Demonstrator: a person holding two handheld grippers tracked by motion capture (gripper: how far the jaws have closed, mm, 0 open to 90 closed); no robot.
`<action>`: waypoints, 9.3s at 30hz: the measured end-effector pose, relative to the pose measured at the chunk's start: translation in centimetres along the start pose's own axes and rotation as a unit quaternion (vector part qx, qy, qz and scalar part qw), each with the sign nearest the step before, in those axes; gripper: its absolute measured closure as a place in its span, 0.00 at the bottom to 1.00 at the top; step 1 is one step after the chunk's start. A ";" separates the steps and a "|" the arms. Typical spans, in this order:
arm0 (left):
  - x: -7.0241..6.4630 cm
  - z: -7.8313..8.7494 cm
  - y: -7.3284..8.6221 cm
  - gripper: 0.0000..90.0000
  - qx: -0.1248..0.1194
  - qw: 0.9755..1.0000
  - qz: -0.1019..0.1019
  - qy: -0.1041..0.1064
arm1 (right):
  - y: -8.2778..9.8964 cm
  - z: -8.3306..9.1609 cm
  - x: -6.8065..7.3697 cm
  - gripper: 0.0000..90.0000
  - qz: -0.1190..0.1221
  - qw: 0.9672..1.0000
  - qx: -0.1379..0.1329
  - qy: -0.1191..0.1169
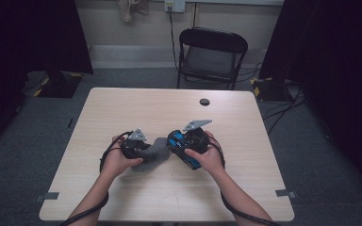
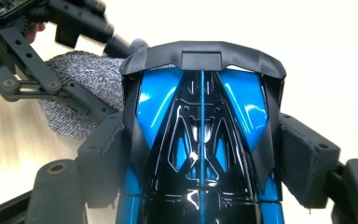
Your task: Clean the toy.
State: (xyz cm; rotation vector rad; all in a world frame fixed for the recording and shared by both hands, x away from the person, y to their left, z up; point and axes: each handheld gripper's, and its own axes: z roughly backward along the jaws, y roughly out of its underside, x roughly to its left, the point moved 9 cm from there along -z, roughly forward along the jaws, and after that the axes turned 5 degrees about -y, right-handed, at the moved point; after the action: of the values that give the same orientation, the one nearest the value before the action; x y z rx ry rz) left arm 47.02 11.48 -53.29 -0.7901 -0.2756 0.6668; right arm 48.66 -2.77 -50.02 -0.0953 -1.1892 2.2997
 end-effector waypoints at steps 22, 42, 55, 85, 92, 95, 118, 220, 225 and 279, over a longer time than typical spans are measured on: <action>0.6 1.6 4.1 0.48 0.022 1.000 0.000 -0.014 | 0.7 -0.1 0.8 0.29 0.004 1.000 0.001 -0.012; -0.5 0.9 -1.5 0.81 -0.015 0.999 -0.050 0.001 | -0.3 -0.7 2.0 0.29 0.013 1.000 0.000 -0.026; -2.8 2.1 -1.2 0.82 -0.053 0.994 -0.066 0.067 | 0.5 -1.0 0.0 0.29 -0.003 1.000 0.013 -0.002; -0.3 1.2 -3.7 0.81 -0.074 0.993 0.072 0.060 | 0.3 -1.2 1.2 0.29 0.016 1.000 0.015 -0.006; -1.0 2.0 -3.1 0.81 -0.076 0.992 0.061 0.075 | 0.2 -1.1 0.4 0.29 0.010 1.000 0.011 0.006; -1.3 2.3 -2.8 0.82 -0.074 0.992 0.058 0.082 | 0.0 -0.9 0.2 0.29 0.010 1.000 0.011 0.010; -0.1 1.3 -4.7 0.81 -0.072 0.996 0.038 0.034 | -0.4 -1.4 1.8 0.29 0.028 0.999 0.018 -0.010; -5.7 -0.8 -3.2 0.81 -0.036 0.995 -0.015 0.089 | -3.9 0.0 -0.2 0.29 0.008 0.999 0.009 0.032; -6.8 -1.1 -3.3 0.81 -0.029 0.994 -0.036 0.099 | -4.3 -0.2 -0.3 0.29 0.006 0.999 0.013 0.037; -1.1 -0.5 -4.3 0.81 -0.039 0.999 0.016 0.013 | -5.6 0.9 -0.3 0.29 0.000 0.999 -0.003 0.035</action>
State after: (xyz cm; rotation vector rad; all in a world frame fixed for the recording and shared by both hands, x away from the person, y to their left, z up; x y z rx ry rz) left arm 48.35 8.26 -50.46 -0.8794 -0.2671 0.6777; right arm 51.05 -0.98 -45.19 -0.1753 -1.1612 2.2738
